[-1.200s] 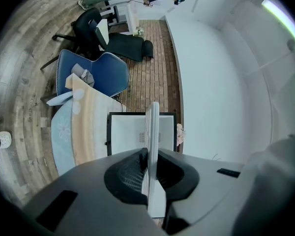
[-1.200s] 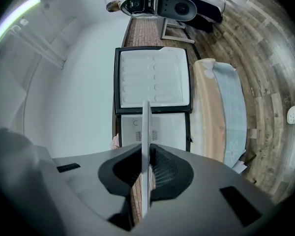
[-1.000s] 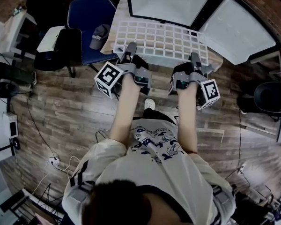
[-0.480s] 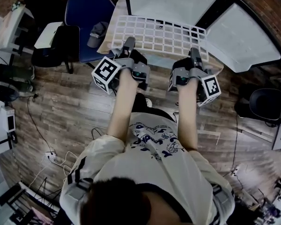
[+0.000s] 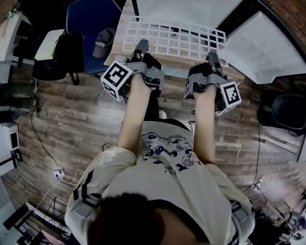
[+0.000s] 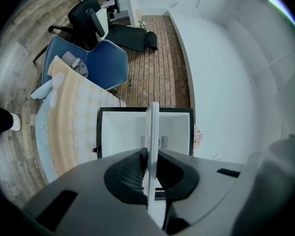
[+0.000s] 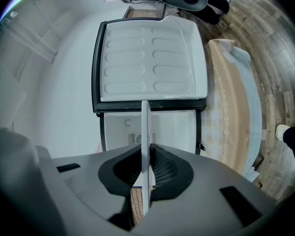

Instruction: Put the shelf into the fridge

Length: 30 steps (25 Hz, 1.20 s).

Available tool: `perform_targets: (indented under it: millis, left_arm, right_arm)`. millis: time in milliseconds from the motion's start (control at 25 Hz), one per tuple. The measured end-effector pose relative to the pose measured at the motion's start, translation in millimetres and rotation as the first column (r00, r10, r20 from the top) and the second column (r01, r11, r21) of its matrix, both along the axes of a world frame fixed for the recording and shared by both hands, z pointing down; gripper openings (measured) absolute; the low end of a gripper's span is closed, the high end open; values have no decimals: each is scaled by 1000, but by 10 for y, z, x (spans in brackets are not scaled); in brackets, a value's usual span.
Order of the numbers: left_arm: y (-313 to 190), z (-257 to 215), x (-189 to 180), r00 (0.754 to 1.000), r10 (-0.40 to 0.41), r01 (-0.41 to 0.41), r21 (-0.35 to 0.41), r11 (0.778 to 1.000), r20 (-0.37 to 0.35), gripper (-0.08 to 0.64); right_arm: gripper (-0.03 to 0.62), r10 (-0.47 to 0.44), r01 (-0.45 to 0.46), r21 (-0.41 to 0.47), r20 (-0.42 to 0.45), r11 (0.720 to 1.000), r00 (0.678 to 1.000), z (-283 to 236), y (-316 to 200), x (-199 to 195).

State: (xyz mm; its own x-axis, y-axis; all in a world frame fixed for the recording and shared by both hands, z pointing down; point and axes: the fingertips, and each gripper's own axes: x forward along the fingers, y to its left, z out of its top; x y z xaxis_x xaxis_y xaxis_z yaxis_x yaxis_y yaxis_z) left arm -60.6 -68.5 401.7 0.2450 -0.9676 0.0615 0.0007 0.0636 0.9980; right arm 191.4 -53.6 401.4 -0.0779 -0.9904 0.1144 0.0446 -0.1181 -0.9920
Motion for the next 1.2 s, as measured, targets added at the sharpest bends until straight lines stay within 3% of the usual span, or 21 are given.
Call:
perform_targets:
  millis: [840,1200]
  left_arm:
    - [-1162,262,-31,998,64,-64,-49,997,-2,37]
    - [-1246,288,-8,997,82,-82,-44,996,0,37]
  right_arm:
    - [49,64,-64,-62,-1,996,998,266,-1005,-45]
    - [48,76,-76,-73,-9,994,997,322,-1054,-32]
